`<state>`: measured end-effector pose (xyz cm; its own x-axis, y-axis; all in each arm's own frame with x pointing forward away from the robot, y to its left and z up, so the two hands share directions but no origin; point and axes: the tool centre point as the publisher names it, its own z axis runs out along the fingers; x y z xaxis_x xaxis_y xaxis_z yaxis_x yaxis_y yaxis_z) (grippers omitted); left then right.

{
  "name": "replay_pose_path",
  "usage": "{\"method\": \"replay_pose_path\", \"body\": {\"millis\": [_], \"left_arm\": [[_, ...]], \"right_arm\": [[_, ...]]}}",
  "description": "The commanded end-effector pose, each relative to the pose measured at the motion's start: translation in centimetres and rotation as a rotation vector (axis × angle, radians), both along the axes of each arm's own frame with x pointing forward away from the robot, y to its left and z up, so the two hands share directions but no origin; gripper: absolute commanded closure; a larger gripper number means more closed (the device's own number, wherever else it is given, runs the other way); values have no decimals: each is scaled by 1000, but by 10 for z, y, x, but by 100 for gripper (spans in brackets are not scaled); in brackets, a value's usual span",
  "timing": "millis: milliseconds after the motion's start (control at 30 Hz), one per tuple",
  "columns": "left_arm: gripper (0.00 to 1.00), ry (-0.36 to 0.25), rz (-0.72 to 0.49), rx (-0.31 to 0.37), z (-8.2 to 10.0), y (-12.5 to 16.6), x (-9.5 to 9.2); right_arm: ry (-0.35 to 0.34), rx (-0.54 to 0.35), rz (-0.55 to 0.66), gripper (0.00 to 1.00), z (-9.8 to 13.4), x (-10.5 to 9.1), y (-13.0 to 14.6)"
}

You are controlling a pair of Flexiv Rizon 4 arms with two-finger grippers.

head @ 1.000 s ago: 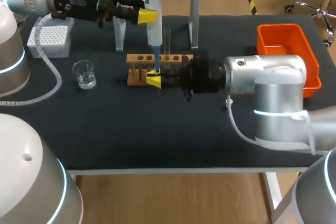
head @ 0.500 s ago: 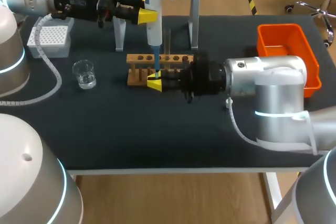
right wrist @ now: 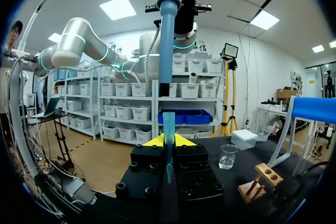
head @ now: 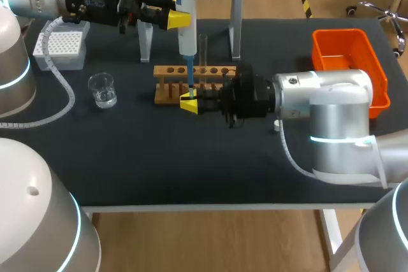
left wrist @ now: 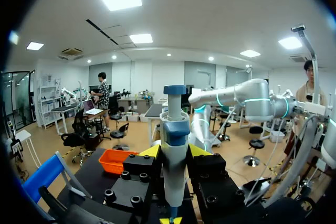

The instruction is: Invert the test tube, pick up the pipette, mount the tip to pipette, aspirate from beaker and dispense into the tube, eject the tip, return the pipette, and cap with the stopper.

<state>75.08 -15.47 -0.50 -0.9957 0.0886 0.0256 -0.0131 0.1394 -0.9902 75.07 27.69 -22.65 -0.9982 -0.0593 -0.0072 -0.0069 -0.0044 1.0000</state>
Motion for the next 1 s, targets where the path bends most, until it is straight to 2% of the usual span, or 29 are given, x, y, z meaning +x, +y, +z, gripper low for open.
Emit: {"method": "replay_pose_path", "body": {"millis": [33, 500, 1000], "left_arm": [[100, -1, -4, 0, 0, 1, 0], [100, -1, -4, 0, 0, 1, 0], [100, -1, -4, 0, 0, 1, 0]], "right_arm": [[-3, 3, 3, 100, 2, -1, -2], [-28, 22, 7, 100, 18, -6, -3], [-22, 25, 12, 100, 17, -8, -2]]}}
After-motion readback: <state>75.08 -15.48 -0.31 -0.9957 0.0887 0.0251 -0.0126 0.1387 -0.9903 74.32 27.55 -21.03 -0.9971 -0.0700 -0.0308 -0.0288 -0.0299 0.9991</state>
